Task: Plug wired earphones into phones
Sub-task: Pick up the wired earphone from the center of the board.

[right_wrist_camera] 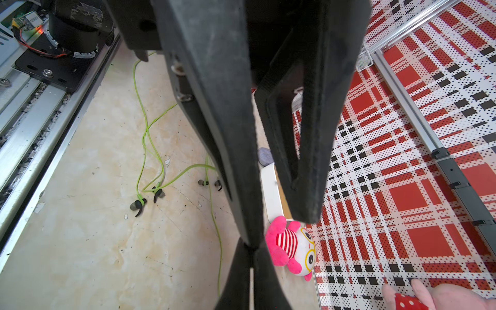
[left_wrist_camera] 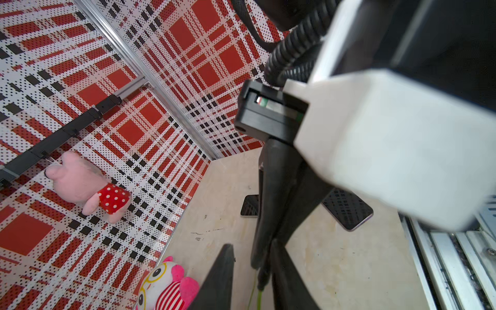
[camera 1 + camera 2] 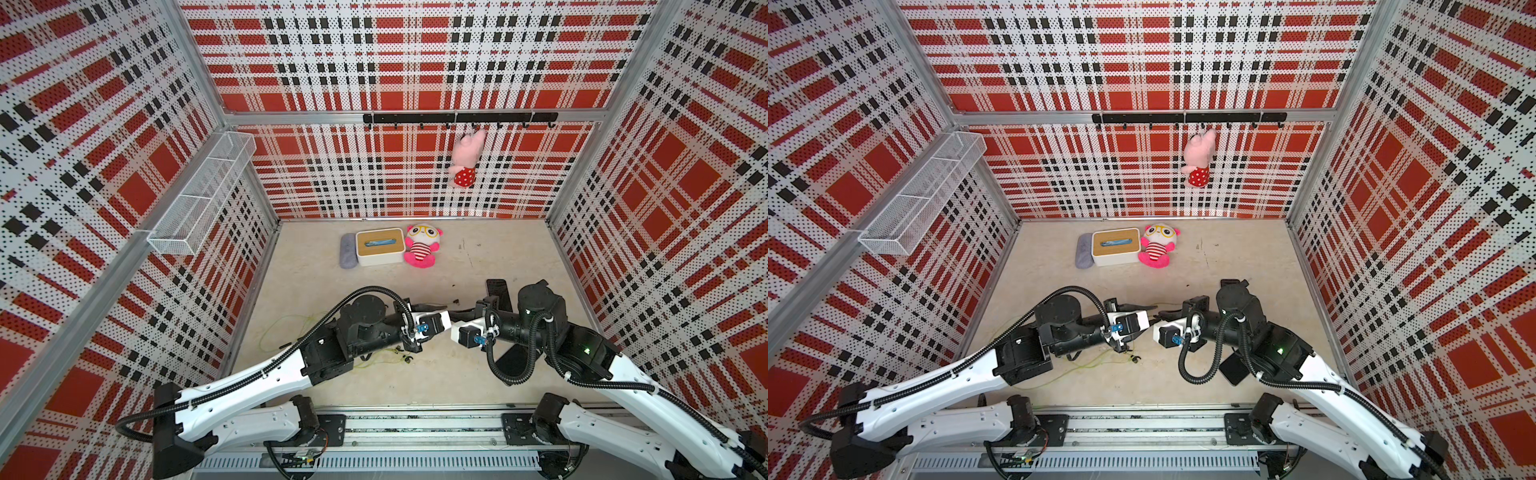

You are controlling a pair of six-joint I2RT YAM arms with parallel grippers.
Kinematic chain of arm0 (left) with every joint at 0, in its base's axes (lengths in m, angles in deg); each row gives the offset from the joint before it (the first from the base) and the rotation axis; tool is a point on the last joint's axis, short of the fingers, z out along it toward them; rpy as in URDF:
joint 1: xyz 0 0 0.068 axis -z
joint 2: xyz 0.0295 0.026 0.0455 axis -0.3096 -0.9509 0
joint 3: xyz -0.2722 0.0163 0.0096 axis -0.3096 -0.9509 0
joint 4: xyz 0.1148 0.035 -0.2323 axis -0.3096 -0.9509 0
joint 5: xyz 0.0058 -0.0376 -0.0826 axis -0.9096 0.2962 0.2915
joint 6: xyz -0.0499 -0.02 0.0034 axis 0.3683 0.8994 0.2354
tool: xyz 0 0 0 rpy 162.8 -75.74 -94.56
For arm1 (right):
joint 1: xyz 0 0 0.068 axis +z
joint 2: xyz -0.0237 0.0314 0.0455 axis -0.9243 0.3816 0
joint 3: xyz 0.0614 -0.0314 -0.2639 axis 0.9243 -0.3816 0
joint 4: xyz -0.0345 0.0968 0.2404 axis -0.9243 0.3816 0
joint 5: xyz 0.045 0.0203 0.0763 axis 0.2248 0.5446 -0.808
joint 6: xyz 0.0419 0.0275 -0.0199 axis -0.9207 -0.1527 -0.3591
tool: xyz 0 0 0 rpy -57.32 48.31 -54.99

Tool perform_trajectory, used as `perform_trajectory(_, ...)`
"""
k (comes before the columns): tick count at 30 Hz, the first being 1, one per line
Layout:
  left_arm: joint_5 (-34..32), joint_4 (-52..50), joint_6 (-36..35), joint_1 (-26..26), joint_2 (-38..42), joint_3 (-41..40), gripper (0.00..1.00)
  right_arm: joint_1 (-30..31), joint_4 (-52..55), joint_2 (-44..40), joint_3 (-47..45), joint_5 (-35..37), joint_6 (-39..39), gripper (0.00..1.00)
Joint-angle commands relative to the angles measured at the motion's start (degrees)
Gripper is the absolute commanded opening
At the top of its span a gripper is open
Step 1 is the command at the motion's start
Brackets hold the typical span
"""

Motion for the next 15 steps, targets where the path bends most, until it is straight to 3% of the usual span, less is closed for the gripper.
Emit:
perform_trajectory(1,0.53,-1.53,-1.32,0.14,0.02,1.26,0.28,0.07,-1.83,-0.75,-0.47,-2.4,1.37,0.0)
perform_trajectory(9,-0.12,-3.82,-1.92,0.14,-0.11,1.42,0.3,0.07,-1.84,-0.84,-0.14,-2.8,1.5,0.0)
perform_trajectory(15,0.37,-3.34,-1.79,0.12,-0.57,1.68,0.23,0.07,-1.71,-0.54,-0.27,-3.69,1.76,0.0)
